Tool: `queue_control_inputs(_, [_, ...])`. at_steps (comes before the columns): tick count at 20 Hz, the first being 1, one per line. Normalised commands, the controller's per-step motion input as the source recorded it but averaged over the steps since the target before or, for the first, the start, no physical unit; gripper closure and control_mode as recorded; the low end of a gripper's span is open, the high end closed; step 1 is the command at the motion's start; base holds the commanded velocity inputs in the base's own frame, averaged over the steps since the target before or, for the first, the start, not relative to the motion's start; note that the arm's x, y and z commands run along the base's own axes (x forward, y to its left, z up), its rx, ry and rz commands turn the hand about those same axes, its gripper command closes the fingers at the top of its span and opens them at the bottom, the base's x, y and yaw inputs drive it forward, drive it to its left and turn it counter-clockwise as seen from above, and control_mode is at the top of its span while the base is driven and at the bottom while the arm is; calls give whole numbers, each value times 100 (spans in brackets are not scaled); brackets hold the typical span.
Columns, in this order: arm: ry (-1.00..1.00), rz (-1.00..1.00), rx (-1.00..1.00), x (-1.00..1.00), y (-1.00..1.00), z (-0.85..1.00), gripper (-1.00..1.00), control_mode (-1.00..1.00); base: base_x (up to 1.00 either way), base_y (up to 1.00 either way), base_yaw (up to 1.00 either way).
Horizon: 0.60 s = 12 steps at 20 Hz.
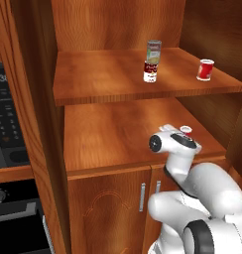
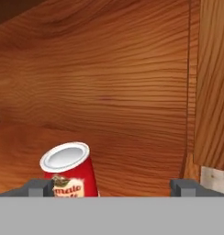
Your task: Stack two cans on top of the other two cans in the cabinet.
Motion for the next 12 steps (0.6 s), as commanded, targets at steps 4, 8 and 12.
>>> queue_control_inputs(4, [0, 0, 0, 27, 0, -16, -100, -100, 0, 0, 0])
queue_control_inputs(8, [0, 0, 0, 25, -4, -10, -100, -100, 0, 0, 0])
queue_control_inputs(12, [0, 0, 0, 21, -13, -9, -100, -100, 0, 0, 0])
